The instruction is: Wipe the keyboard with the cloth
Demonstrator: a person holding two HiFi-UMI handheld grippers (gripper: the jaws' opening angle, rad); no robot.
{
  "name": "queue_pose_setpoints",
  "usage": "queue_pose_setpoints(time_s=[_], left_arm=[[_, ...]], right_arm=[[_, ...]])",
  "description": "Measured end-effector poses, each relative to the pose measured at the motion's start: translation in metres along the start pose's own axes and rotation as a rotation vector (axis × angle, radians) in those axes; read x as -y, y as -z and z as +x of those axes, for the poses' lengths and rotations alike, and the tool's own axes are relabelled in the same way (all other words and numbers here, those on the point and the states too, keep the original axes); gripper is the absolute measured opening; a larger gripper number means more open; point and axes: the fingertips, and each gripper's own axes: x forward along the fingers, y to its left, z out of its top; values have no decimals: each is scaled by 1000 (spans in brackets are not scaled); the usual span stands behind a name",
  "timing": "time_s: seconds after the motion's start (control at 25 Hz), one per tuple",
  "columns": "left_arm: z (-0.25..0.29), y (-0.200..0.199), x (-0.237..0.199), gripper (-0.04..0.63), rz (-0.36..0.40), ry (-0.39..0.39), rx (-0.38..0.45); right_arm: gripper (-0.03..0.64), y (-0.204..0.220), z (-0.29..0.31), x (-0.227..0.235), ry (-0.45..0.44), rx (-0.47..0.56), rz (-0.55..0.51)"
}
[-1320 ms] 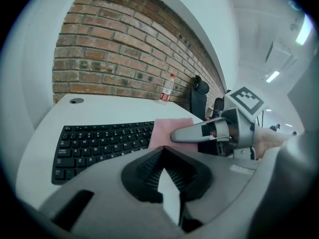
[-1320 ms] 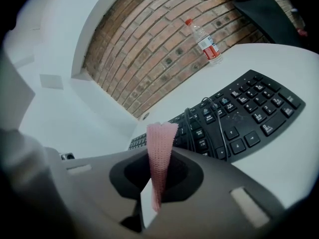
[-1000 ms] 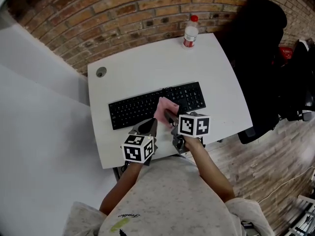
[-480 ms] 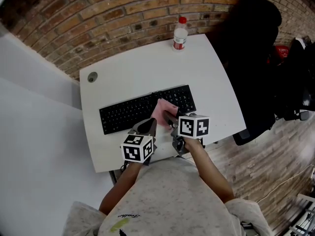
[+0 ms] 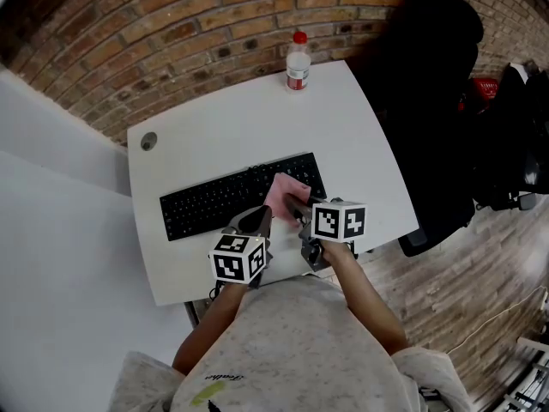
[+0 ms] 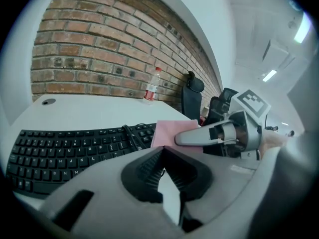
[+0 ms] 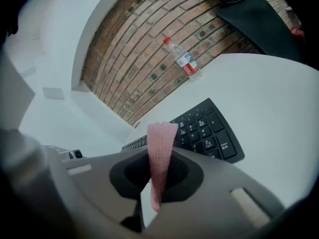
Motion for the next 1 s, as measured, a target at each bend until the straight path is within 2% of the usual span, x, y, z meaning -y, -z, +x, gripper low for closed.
queue_pose_setpoints(time_s=[0.6,1.0], left_arm=[[25,-7,21,-3,16,-2,-5],[39,-14,40,-3,49,38,-10]], right_arm=[[23,-17,-26,42,29,37,30],[25,-25,-59,77,107,99,54]])
